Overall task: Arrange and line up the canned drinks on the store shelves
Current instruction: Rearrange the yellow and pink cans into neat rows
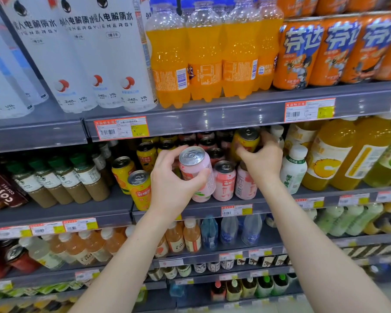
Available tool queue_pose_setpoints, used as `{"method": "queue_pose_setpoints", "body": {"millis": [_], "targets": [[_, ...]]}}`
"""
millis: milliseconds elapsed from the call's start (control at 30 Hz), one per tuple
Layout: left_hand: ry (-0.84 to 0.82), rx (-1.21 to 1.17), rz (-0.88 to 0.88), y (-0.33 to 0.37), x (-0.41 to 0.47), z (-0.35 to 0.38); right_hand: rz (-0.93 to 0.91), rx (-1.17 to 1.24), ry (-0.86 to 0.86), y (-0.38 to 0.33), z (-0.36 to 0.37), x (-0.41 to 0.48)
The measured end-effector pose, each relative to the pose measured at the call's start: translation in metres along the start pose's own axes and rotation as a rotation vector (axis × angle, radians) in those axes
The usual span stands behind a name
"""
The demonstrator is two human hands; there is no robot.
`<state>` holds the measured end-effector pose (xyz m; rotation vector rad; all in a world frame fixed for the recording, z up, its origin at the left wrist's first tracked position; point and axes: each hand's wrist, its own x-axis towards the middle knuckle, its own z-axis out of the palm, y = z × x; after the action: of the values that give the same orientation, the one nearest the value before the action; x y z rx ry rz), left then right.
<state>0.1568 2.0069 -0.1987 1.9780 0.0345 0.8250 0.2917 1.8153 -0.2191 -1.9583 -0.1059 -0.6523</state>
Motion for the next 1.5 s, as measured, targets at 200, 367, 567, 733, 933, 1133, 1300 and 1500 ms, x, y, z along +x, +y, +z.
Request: {"method": "queue_pose_setpoints", "body": {"millis": [200, 367, 567, 733, 933, 1133, 1300, 1500], "targets": [[0.025, 0.006, -0.006, 0.0, -0.003, -0.003, -0.114, 0.012, 0.002, -0.015, -0.009, -0.009], [0.035, -0.002, 0.012, 0.002, -0.008, -0.007, -0.21, 0.047, -0.023, -0.023, -0.013, -0.027], [0.034, -0.018, 0.001, 0.0, -0.012, -0.016, -0.2, 0.098, -0.058, -0.031, -0.01, -0.047], [0.053, -0.017, 0.012, -0.001, -0.015, -0.03, -0.162, 0.199, -0.138, -0.048, 0.001, -0.063], [0.061, 0.008, -0.024, -0.016, -0.021, -0.061, -0.12, 0.282, -0.238, -0.068, 0.028, -0.075], [0.112, 0.026, -0.091, -0.03, -0.027, -0.099, -0.092, 0.329, -0.282, -0.091, 0.063, -0.085], [0.154, 0.034, -0.136, -0.045, -0.023, -0.135, -0.049, 0.376, -0.336, -0.107, 0.09, -0.089], [0.176, 0.043, -0.149, -0.058, -0.011, -0.16, -0.033, 0.396, -0.404, -0.132, 0.105, -0.095]]}}
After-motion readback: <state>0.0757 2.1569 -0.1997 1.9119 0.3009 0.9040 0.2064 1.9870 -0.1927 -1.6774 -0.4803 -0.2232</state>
